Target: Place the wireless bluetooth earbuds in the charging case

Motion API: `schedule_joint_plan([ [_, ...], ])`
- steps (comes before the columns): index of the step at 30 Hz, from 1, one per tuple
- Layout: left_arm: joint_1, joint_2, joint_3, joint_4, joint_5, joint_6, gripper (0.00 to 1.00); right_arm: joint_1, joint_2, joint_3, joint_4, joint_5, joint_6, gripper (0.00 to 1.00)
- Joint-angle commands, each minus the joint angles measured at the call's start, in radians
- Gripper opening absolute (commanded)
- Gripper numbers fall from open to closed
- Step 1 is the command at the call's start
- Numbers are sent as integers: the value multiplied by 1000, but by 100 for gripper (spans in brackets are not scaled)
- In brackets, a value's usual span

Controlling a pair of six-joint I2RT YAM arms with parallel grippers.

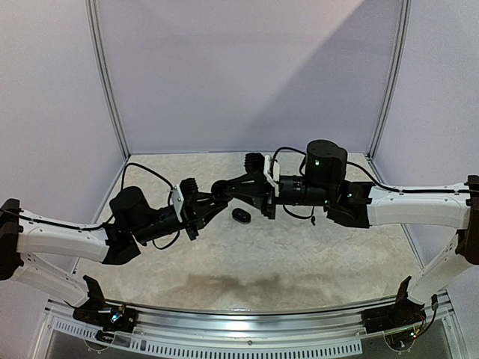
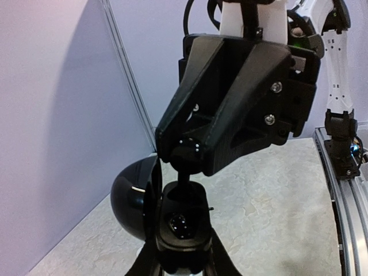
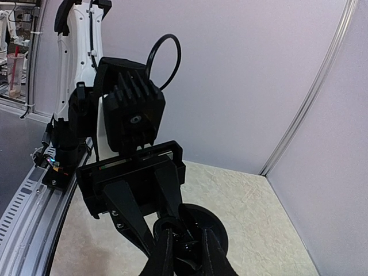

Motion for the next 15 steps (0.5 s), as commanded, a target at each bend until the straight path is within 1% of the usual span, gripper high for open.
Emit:
schedule_joint_plan([
  [1,-29,-7,12,61,84,14,0,-46,8,-1,-56,90,-15,10],
  [6,-29,-8,12,63,83,19,0,-46,17,-3,-59,87,-15,12],
  [12,-30,-4,13,65,83,16,0,-47,18,0,-64,98,-11,22],
  [15,-30,-4,16,66,79,12,0,-46,21,7,-67,108,-9,21],
])
